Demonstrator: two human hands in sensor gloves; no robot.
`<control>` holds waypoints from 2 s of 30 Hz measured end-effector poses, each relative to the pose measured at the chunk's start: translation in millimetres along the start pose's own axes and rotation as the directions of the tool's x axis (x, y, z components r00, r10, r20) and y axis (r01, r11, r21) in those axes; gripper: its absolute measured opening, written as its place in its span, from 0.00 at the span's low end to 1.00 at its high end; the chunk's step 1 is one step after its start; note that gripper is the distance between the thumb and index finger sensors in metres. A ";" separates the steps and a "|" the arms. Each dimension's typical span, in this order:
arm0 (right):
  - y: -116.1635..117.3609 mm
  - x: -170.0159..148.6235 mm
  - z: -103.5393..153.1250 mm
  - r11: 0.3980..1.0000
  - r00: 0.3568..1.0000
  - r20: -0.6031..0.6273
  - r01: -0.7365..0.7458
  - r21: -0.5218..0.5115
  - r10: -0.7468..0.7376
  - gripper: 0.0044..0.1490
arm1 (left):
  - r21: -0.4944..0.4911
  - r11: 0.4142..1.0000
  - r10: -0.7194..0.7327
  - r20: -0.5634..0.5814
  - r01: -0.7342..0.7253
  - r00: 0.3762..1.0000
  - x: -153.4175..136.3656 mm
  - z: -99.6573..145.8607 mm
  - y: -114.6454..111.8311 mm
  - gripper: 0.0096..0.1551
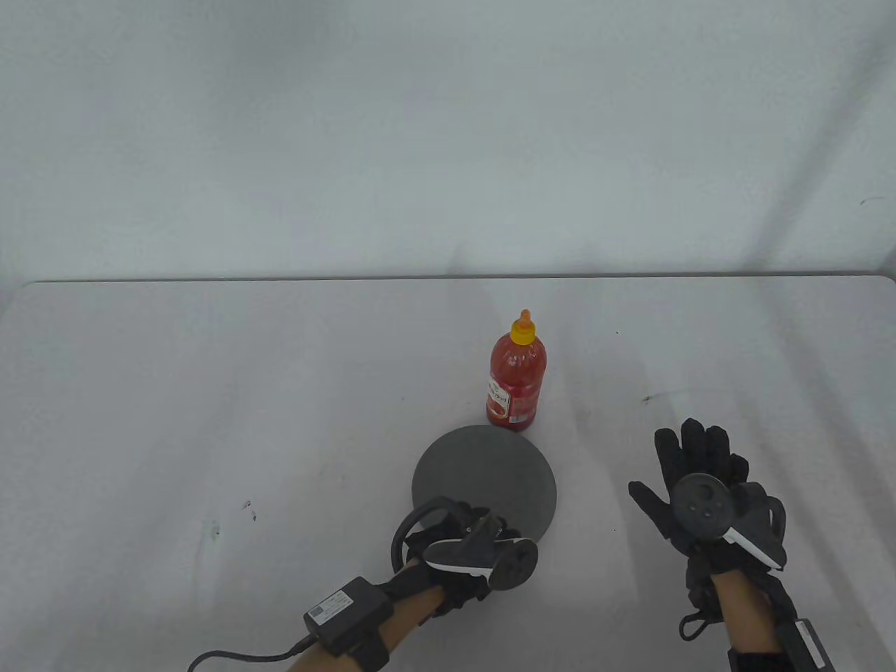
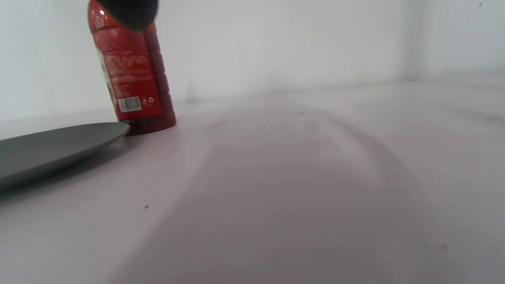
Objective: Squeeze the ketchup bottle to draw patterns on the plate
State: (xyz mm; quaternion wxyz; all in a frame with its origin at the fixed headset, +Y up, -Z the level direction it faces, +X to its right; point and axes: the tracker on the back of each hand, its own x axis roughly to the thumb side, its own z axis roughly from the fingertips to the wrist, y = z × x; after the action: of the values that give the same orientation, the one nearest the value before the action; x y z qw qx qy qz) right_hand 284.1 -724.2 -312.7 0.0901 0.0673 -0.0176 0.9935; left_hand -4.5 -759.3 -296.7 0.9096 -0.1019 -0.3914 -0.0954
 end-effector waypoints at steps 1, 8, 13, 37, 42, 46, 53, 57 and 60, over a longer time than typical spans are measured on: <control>-0.1 0.1 -0.1 1.000 1.000 0.000 -0.001 0.000 0.001 0.53 | 0.005 1.000 0.016 -0.013 -0.016 1.000 -2.6 1.3 2.1 0.29; -0.2 0.3 -0.5 1.000 1.000 -0.004 0.011 -0.006 -0.011 0.53 | 0.118 0.993 0.025 -0.313 0.013 0.949 -55.7 45.4 35.0 0.35; 1.1 1.3 -0.5 1.000 1.000 -0.002 0.018 -0.005 -0.018 0.52 | 0.152 0.988 0.093 -0.522 -0.014 0.848 -101.8 91.4 38.3 0.41; 1.9 20.3 -33.2 0.956 0.956 0.017 0.293 -0.033 -0.292 0.55 | 0.011 0.981 0.153 -0.655 -0.193 0.740 -157.9 137.0 -31.0 0.54; 2.1 64.0 -89.8 0.916 0.916 0.007 0.401 -0.027 -0.401 0.63 | 0.024 0.977 0.175 -0.654 -0.212 0.736 -159.9 135.5 -30.9 0.54; 21.7 87.6 -132.9 0.911 0.911 -0.039 0.411 0.028 -0.410 0.77 | 0.040 0.974 0.194 -0.647 -0.221 0.737 -162.1 135.9 -30.2 0.53; 58.7 96.3 -164.4 0.829 0.836 -0.095 0.548 0.110 -0.540 0.83 | 0.082 0.966 0.239 -0.639 -0.245 0.731 -167.5 138.3 -29.0 0.52; 65.4 97.7 -171.1 0.811 0.823 -0.104 0.569 0.138 -0.559 0.84 | 0.091 0.965 0.245 -0.636 -0.245 0.731 -168.0 137.7 -28.6 0.51; 69.3 95.2 -174.6 0.793 0.802 -0.122 0.596 0.126 -0.584 0.84 | 0.100 0.963 0.254 -0.637 -0.249 0.728 -168.3 138.9 -29.8 0.50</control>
State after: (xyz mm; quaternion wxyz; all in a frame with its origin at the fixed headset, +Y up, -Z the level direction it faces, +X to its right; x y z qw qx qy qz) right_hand 156.0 -767.3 -474.2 0.3904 0.0380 0.0864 0.9158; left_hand -221.9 -736.0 -323.0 0.9930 -0.1114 -0.0384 0.0010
